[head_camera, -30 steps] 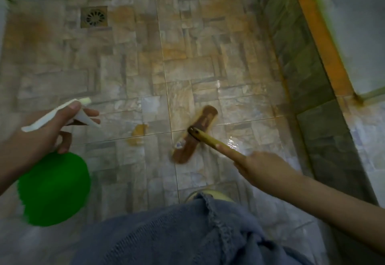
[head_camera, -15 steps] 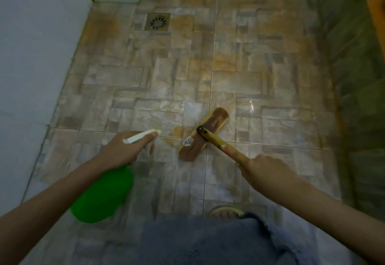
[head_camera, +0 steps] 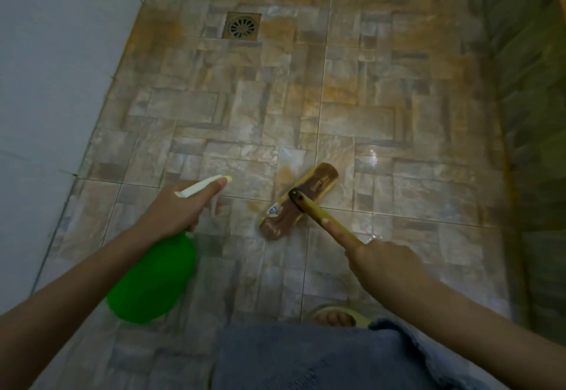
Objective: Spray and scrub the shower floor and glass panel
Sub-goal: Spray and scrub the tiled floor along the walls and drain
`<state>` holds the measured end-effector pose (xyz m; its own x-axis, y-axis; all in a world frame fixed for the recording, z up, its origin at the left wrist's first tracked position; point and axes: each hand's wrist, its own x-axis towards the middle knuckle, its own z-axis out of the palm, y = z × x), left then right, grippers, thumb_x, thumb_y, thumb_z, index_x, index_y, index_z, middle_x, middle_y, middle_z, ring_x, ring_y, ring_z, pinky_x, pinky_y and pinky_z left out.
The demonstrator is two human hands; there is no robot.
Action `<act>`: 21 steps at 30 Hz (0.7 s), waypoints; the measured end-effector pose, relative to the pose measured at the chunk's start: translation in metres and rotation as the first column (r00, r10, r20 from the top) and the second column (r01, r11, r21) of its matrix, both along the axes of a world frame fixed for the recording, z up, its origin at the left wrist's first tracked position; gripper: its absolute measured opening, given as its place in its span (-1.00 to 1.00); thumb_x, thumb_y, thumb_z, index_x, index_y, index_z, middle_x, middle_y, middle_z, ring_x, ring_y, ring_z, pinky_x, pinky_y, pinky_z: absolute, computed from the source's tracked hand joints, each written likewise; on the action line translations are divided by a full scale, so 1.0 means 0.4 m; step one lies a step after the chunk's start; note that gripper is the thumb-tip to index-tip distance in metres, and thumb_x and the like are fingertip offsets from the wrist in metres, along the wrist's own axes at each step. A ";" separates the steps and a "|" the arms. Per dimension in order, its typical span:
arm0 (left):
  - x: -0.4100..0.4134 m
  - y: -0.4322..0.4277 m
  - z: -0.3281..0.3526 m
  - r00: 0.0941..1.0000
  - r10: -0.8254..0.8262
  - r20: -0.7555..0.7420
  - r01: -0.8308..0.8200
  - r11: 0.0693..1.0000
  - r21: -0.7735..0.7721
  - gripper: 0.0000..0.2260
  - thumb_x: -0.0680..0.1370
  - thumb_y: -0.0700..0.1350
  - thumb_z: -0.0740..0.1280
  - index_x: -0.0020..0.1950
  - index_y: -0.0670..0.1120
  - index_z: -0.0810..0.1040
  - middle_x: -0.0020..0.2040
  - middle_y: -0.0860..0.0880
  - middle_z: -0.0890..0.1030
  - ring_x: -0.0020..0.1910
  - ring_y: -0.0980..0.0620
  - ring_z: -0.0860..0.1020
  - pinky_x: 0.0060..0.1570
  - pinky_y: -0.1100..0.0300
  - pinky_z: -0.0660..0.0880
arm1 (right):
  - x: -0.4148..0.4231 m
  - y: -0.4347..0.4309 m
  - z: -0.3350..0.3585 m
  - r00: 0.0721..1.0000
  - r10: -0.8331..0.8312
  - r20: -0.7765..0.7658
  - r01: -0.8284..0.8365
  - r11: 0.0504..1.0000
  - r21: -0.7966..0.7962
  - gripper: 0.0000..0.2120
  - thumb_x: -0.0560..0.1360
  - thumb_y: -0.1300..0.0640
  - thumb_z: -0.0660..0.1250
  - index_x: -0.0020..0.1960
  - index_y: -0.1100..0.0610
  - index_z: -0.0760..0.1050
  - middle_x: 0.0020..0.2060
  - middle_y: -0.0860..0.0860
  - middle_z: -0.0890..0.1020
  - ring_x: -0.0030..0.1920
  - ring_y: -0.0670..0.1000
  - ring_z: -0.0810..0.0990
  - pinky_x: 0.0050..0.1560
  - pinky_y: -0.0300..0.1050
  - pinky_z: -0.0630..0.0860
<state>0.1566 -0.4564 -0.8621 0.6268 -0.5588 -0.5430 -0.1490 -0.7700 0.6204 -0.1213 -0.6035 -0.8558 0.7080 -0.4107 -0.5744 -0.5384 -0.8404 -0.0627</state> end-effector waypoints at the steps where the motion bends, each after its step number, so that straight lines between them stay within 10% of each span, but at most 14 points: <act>1: 0.012 0.003 0.009 1.000 0.006 -0.010 -0.006 1.000 -0.028 -0.46 0.40 0.50 0.28 -0.11 0.06 0.74 -0.27 -0.11 0.70 -0.51 0.06 0.52 -0.34 0.18 0.50 | 0.039 0.008 -0.007 0.999 0.001 0.034 -0.001 1.000 0.003 -0.17 0.60 0.24 0.10 0.44 -0.16 -0.51 -0.37 -0.01 0.29 -0.47 -0.03 0.25 -0.48 -0.13 0.24; 8: 0.082 0.013 0.055 0.993 0.113 -0.036 -0.118 0.972 -0.206 -0.68 0.42 0.47 0.22 -0.12 0.38 0.68 0.03 -0.02 0.75 -0.53 0.03 0.44 -0.28 0.14 0.44 | 0.152 0.006 -0.052 0.992 -0.018 0.128 0.013 0.999 0.041 -0.20 0.60 0.26 0.10 0.51 -0.16 -0.41 -0.40 0.00 0.27 -0.48 -0.02 0.25 -0.48 -0.12 0.24; 16: 0.107 0.055 0.064 0.965 0.256 -0.053 -0.260 0.918 -0.300 -0.69 0.65 0.21 0.23 -0.18 0.31 0.71 0.00 0.00 0.75 -0.47 -0.07 0.44 -0.43 0.21 0.40 | 0.332 -0.029 -0.067 0.977 0.030 0.212 -0.040 0.998 0.045 -0.25 0.59 0.27 0.09 0.55 -0.17 -0.27 -0.36 0.02 0.34 -0.48 0.00 0.26 -0.46 -0.11 0.23; 21: 0.119 0.073 0.068 0.960 0.266 -0.084 -0.279 0.907 -0.316 -0.75 0.67 0.18 0.21 0.17 0.13 0.62 0.08 0.01 0.74 -0.46 -0.08 0.45 -0.54 0.27 0.40 | 0.178 0.030 -0.024 0.990 -0.011 0.142 0.002 0.998 0.058 -0.18 0.58 0.28 0.11 0.51 -0.17 -0.41 -0.41 -0.04 0.25 -0.48 -0.03 0.27 -0.49 -0.16 0.19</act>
